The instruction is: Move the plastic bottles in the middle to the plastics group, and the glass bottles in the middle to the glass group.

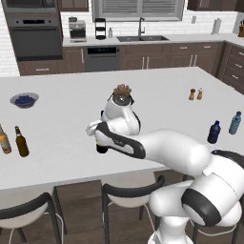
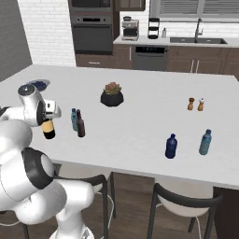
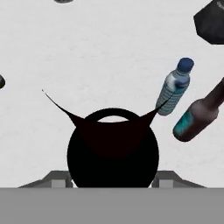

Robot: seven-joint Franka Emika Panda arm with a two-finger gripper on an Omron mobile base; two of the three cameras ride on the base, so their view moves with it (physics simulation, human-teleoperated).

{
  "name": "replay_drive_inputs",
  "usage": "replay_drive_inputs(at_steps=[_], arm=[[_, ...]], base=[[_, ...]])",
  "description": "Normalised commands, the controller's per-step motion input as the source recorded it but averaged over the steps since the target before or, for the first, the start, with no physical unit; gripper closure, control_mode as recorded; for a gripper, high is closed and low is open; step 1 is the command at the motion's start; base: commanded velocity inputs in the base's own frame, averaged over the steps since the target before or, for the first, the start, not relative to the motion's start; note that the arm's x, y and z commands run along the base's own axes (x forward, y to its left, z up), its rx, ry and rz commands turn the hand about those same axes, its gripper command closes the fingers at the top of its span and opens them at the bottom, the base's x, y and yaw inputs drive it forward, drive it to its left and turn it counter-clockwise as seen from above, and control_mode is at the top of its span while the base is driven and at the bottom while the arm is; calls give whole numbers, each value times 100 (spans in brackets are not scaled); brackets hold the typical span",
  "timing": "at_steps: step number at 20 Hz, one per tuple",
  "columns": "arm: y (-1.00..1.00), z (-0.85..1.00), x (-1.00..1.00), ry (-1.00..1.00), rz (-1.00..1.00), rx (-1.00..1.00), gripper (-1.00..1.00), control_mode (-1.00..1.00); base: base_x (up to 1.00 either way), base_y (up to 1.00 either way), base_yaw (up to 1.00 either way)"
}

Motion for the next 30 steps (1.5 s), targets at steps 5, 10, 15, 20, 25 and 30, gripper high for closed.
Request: replay_drive_inputs(at_steps=[5,10,15,20,25,30], arm=[[93,21,-10,2,21,0,100,-100],[94,16,0,13,19,-6,100,-100],[89,0,0,10,18,-6,100,-100],[60,-12,0,-4,13,-2,100,-100],[36,-16,20,-7,7,0,100,-100],[47,-7,57,2,0,-2,100,-100]], base=[[0,0,0],[0,0,0],[0,0,0],[0,0,0],[0,0,0],[0,0,0]])
